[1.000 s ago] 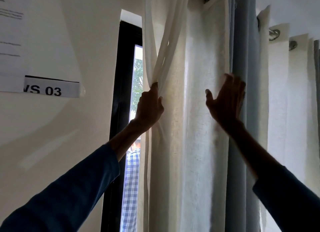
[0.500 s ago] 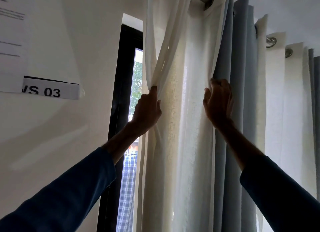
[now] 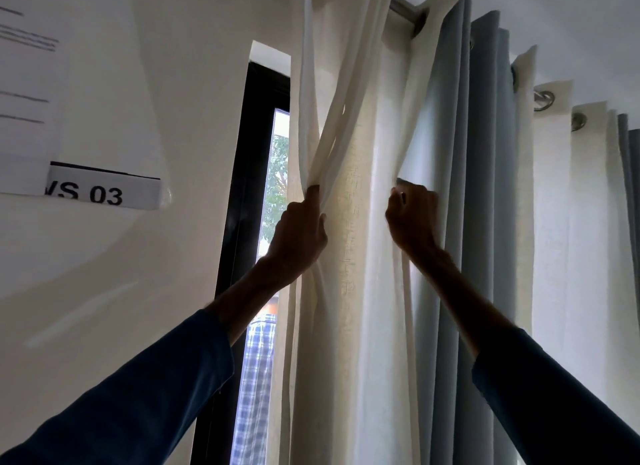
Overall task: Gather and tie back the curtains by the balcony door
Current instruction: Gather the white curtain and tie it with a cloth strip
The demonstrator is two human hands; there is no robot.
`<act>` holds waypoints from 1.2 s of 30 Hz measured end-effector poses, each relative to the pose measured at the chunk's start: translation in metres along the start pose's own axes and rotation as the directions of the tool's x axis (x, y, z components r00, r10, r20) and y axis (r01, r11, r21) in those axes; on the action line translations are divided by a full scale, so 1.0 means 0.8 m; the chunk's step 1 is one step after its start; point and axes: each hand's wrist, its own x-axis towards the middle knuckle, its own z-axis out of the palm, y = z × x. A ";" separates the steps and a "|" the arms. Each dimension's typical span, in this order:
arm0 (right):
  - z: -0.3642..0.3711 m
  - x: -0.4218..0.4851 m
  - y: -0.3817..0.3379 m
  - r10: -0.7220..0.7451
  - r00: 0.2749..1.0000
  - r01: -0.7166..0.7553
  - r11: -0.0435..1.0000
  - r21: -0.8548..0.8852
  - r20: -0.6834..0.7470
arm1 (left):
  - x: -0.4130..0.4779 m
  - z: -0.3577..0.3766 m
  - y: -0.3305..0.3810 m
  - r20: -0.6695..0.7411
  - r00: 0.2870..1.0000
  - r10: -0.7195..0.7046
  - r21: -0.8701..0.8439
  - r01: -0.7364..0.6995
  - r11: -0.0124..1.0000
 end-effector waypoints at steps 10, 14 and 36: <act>0.033 0.009 -0.151 -0.362 0.931 0.342 0.912 0.228 0.051 | 0.007 -0.014 -0.011 0.108 0.984 -0.143 -0.061 0.150 0.987; 0.019 -0.004 -0.107 -0.317 0.946 0.303 0.940 0.155 0.073 | -0.002 -0.019 -0.006 0.033 0.999 0.009 -0.039 -0.008 0.999; 0.016 -0.172 -0.083 -0.238 0.954 0.205 0.962 0.180 0.182 | -0.049 -0.039 0.027 0.117 0.993 0.012 -0.162 0.007 0.987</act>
